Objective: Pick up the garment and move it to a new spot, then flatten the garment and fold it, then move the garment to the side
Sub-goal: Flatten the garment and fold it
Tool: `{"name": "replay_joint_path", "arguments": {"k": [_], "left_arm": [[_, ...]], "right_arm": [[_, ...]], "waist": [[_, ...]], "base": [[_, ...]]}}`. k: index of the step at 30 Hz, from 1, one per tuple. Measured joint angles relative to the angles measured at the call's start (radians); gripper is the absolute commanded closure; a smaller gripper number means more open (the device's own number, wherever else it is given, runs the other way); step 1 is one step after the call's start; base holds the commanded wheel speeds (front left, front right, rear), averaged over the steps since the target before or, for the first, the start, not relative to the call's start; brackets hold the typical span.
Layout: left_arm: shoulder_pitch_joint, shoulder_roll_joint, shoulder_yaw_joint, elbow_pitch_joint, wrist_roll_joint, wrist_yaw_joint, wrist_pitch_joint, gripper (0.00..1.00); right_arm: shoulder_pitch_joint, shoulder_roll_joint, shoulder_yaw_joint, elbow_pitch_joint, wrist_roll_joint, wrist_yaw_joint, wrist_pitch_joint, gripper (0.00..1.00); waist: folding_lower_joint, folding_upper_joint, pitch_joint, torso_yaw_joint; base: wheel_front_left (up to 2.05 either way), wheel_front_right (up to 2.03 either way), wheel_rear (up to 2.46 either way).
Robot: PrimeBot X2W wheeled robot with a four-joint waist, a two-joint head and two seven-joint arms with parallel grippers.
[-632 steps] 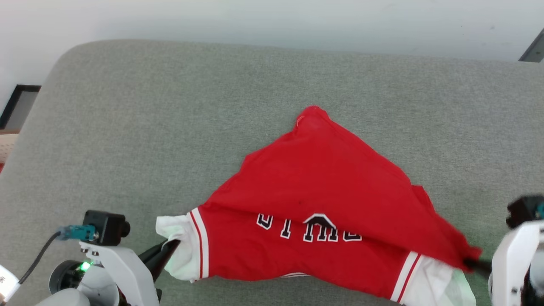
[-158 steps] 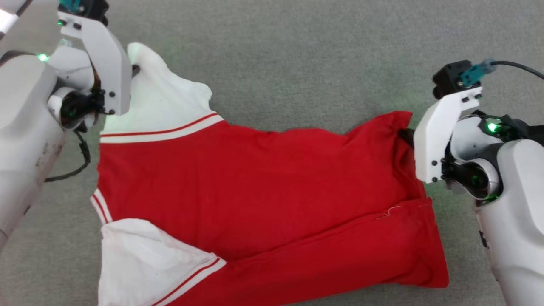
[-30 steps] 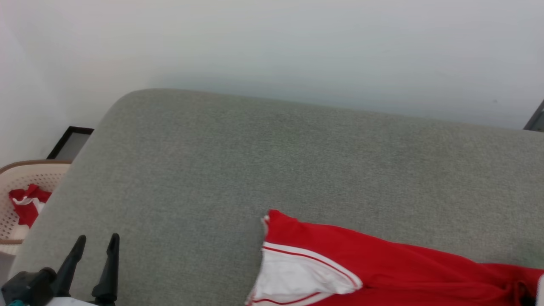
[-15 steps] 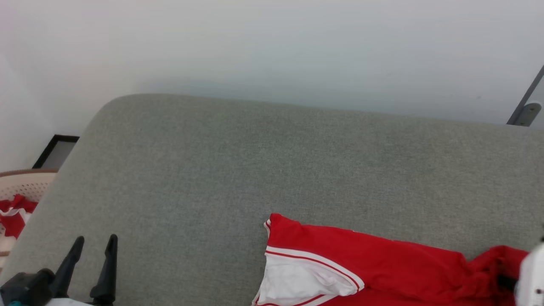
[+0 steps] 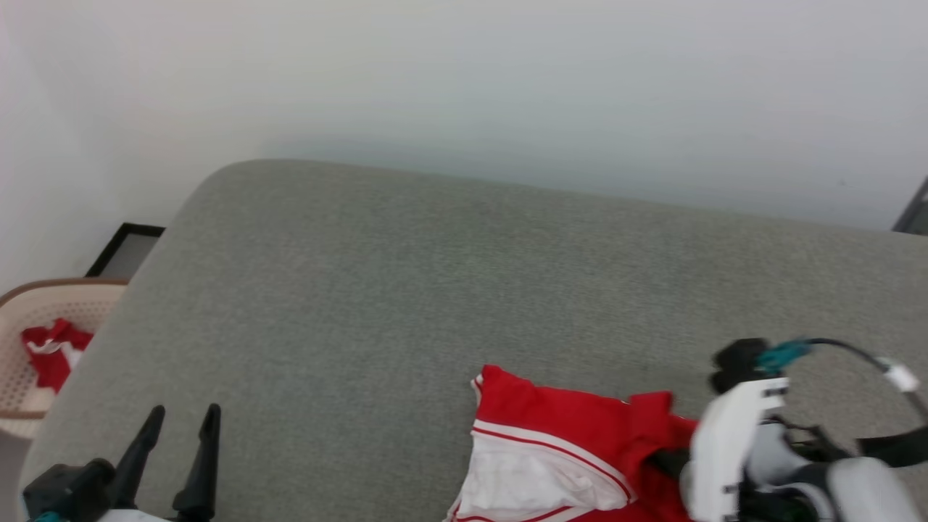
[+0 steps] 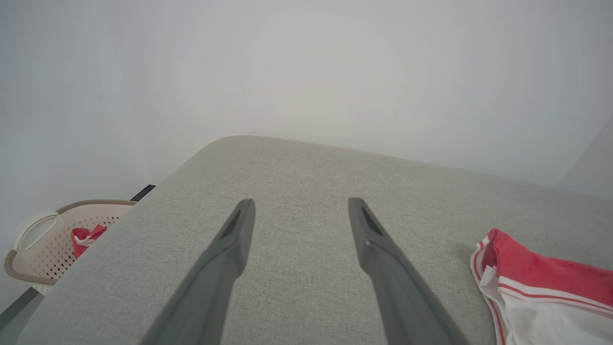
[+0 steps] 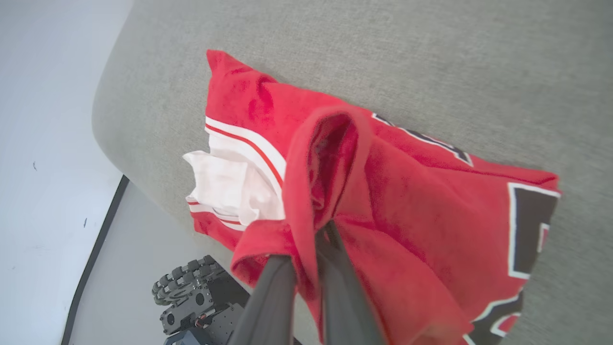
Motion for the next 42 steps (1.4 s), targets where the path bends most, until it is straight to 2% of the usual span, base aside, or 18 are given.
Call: {"name": "replay_joint_path", "arguments": {"k": [4, 9, 17, 22, 23, 24, 25, 26, 32, 36, 38, 42], "left_arm": [[-0.013, -0.007, -0.015, 0.009, 0.002, -0.005, 0.003, 0.0], [-0.029, -0.009, -0.028, 0.022, 0.002, -0.015, 0.009, 0.0], [-0.052, -0.021, -0.044, 0.042, 0.005, -0.02, 0.011, 0.0], [-0.062, -0.028, -0.048, 0.053, 0.005, -0.024, 0.01, 0.0], [-0.064, -0.028, -0.048, 0.054, 0.005, -0.024, 0.009, 0.0], [-0.064, -0.029, -0.048, 0.056, 0.005, -0.025, 0.009, 0.0], [-0.065, -0.029, -0.047, 0.058, 0.003, -0.025, 0.009, 0.0], [-0.065, -0.029, -0.046, 0.061, 0.003, -0.025, 0.009, 0.0], [-0.064, -0.029, -0.033, 0.065, 0.002, -0.028, 0.003, 0.0], [-0.059, -0.025, -0.025, 0.061, 0.002, -0.027, 0.002, 0.0], [-0.055, -0.023, -0.021, 0.057, 0.002, -0.026, 0.002, 0.0], [-0.043, -0.018, -0.014, 0.047, 0.004, -0.022, 0.002, 0.0]], "right_arm": [[-0.041, 0.068, 0.059, 0.09, -0.017, 0.0, -0.043, 1.0], [-0.114, 0.116, 0.123, 0.221, -0.035, 0.0, -0.112, 1.0], [-0.212, 0.138, 0.223, 0.435, -0.044, 0.0, -0.254, 1.0], [-0.26, 0.139, 0.285, 0.563, -0.004, 0.0, -0.333, 1.0], [-0.267, 0.138, 0.301, 0.578, 0.01, 0.0, -0.352, 0.9], [-0.275, 0.138, 0.314, 0.592, 0.022, 0.0, -0.368, 0.67], [-0.283, 0.139, 0.326, 0.608, 0.036, 0.0, -0.38, 0.19], [-0.292, 0.138, 0.344, 0.616, 0.049, 0.0, -0.391, 0.0], [-0.341, 0.14, 0.432, 0.634, 0.117, 0.0, -0.413, 0.0], [-0.364, 0.135, 0.458, 0.603, 0.135, 0.0, -0.435, 0.0], [-0.369, 0.123, 0.463, 0.573, 0.145, 0.0, -0.455, 0.0], [-0.368, 0.058, 0.465, 0.512, 0.158, 0.0, -0.484, 0.0]], "waist": [[0.0, 0.0, -0.003, 0.029], [0.0, 0.0, -0.004, 0.066], [0.0, 0.0, -0.004, 0.113], [0.0, 0.0, -0.005, 0.124], [0.0, 0.0, -0.006, 0.125], [0.0, 0.0, -0.006, 0.125], [0.0, 0.0, -0.007, 0.124], [0.0, 0.0, -0.007, 0.123], [0.0, 0.0, -0.013, 0.107], [0.0, 0.0, -0.018, 0.087], [0.0, 0.0, -0.021, 0.075], [0.0, 0.0, -0.026, 0.046]], "base": [[0.0, 0.0, 0.0], [0.0, 0.0, 0.0], [0.0, 0.0, 0.0], [0.0, 0.0, 0.0], [0.0, 0.0, 0.0], [0.0, 0.0, 0.0], [0.0, 0.0, 0.0], [0.0, 0.0, 0.0], [0.0, 0.0, 0.0], [0.0, 0.0, 0.0], [0.0, 0.0, 0.0], [0.0, 0.0, 0.0]]}}
